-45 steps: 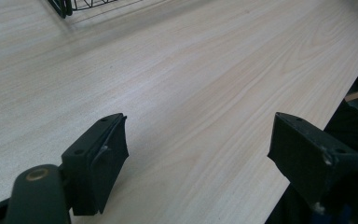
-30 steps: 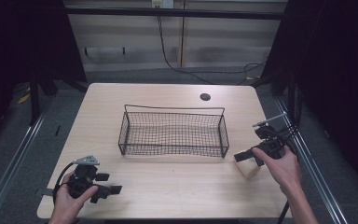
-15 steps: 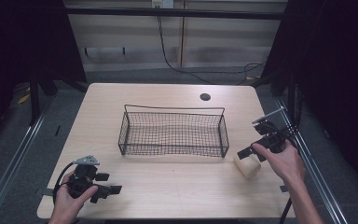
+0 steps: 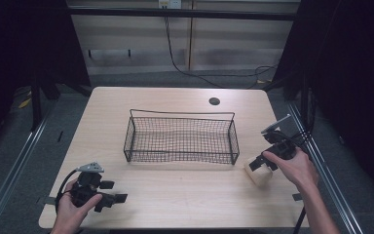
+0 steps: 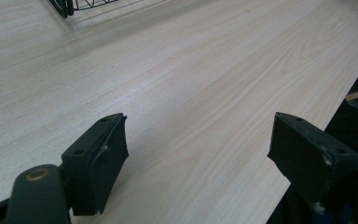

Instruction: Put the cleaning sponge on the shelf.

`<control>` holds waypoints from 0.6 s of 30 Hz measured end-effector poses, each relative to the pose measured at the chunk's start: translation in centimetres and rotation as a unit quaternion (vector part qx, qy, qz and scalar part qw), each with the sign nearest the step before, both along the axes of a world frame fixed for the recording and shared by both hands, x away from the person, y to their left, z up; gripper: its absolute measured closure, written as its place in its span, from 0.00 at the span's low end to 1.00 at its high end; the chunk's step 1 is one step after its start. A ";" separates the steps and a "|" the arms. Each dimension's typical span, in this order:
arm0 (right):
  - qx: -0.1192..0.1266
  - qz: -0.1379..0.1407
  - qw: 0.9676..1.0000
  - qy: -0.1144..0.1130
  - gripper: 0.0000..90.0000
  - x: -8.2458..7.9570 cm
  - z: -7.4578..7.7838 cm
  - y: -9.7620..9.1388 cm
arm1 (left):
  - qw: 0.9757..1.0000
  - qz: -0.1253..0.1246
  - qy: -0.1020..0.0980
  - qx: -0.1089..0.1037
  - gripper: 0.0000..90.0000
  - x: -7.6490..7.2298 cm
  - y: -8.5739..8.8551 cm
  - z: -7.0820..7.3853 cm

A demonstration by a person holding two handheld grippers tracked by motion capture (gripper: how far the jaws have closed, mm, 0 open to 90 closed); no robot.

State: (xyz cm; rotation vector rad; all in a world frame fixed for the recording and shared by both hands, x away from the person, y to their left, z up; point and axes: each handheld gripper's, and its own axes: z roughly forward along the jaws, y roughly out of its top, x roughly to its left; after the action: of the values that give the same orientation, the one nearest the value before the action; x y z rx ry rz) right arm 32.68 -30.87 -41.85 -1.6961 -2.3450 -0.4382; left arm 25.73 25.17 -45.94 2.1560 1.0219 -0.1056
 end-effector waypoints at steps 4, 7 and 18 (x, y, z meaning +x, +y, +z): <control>-0.003 -0.001 1.000 0.009 0.22 0.3 -0.4 -0.2 | 1.000 0.000 -0.001 0.000 0.21 0.0 0.0 0.0; -0.010 -0.004 1.000 0.014 0.20 0.5 -0.8 -0.2 | 1.000 0.000 0.000 0.001 0.21 0.0 0.0 0.0; -0.025 -0.008 0.999 0.032 0.21 0.5 -2.0 -0.4 | 1.000 -0.001 0.001 0.002 0.21 0.0 0.0 0.0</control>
State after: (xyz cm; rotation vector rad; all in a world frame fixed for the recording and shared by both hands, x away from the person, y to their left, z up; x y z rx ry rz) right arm 33.16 -31.26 -43.88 -1.7259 -2.3173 -0.3250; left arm 25.75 25.22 -45.91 2.1598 1.0219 -0.1059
